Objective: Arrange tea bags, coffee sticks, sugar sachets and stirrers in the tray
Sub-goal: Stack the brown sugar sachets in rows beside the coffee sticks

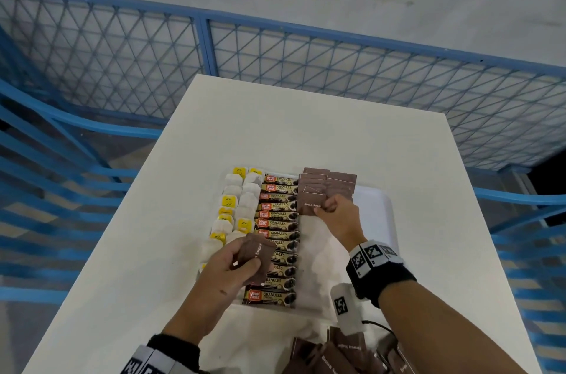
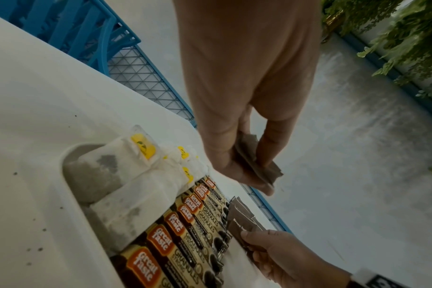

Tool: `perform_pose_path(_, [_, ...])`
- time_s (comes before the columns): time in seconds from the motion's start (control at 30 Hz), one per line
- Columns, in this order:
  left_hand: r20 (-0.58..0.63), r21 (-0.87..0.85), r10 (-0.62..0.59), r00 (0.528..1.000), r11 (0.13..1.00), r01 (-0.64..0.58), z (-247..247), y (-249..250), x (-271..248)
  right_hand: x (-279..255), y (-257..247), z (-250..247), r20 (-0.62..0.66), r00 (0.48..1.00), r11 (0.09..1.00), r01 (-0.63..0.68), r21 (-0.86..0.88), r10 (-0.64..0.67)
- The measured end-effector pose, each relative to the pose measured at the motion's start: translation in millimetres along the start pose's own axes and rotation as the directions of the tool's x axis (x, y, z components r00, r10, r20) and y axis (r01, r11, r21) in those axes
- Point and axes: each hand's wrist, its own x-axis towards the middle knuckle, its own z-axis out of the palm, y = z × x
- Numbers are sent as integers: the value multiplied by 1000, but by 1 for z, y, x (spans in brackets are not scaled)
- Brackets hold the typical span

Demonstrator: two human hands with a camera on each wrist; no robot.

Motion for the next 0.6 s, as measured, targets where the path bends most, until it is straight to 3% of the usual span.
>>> perform_pose_path(0.17, [-53,21,50,997,999,-49,4,-2,2,-2,-1,2,-37,999,1000,7,-15,-7])
perform_pose_path(0.27, [-63,96,68,996,993,-62,7,-4,6,-18,-9,-3,-28,997,996,74,46,-73])
perform_pose_path(0.37, [-24,211,104,994,973,-96,14,-7,8,-51,-27,-17,226,961,983,134,129,-160])
perform_pose_path(0.47, [2,279,139,990,951,-134,23,-9,9,-81,-32,-31,542,819,961,43,273,-190])
perform_pose_path(0.53, [25,311,162,986,937,-162,30,-10,10,-93,-27,-36,595,773,958,55,283,-220])
perform_pose_path(0.6, [45,331,176,983,926,-181,37,-11,10,-98,-21,-39,584,780,958,64,280,-223])
